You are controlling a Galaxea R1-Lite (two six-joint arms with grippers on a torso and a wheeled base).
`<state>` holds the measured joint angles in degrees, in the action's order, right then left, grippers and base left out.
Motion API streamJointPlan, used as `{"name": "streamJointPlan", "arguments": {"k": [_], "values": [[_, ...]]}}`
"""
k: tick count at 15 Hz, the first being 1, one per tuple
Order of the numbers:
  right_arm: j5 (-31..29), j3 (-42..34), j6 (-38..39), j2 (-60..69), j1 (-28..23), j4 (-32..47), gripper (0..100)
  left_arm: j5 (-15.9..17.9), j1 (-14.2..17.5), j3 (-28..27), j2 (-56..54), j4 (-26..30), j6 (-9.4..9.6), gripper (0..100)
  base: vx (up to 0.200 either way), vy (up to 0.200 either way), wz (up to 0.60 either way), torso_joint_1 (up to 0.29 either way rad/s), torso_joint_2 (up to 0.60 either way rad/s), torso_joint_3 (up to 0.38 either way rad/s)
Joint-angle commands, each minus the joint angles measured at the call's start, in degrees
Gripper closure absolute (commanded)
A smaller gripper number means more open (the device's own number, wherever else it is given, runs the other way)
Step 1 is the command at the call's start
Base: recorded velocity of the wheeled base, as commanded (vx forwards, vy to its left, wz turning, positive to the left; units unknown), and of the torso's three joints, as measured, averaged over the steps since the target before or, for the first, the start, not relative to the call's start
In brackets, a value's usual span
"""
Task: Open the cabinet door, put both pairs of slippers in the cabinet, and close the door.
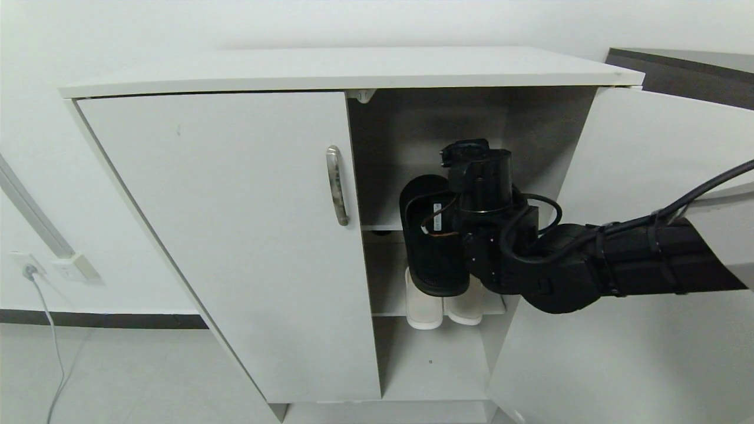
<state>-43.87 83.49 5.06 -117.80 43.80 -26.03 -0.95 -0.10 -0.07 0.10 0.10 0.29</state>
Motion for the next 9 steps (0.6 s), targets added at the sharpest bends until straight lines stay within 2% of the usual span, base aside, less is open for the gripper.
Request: {"name": "streamJointPlan", "arguments": {"k": [1,6,8,9], "values": [[1.42,4.31,0.3,-0.77,-0.73,3.44,100,-0.02,0.01,-0.01,-0.01,-0.01,-0.03,100,0.0,0.0,0.0,0.0,0.0,0.0],[2.48,15.47,1.88,-5.16,-2.49,11.79,100,-0.1,0.01,-0.01,-0.01,-0.01,-0.03,100,0.0,0.0,0.0,0.0,0.0,0.0],[2.74,16.97,3.55,-5.86,-2.76,13.55,100,-0.1,0.01,-0.01,-0.01,-0.01,-0.03,100,0.0,0.0,0.0,0.0,0.0,0.0],[3.09,16.79,3.82,-5.95,-2.76,13.55,100,-0.1,0.01,-0.01,-0.01,-0.01,-0.03,100,0.2,0.0,0.0,0.002,0.0,0.002]]}}
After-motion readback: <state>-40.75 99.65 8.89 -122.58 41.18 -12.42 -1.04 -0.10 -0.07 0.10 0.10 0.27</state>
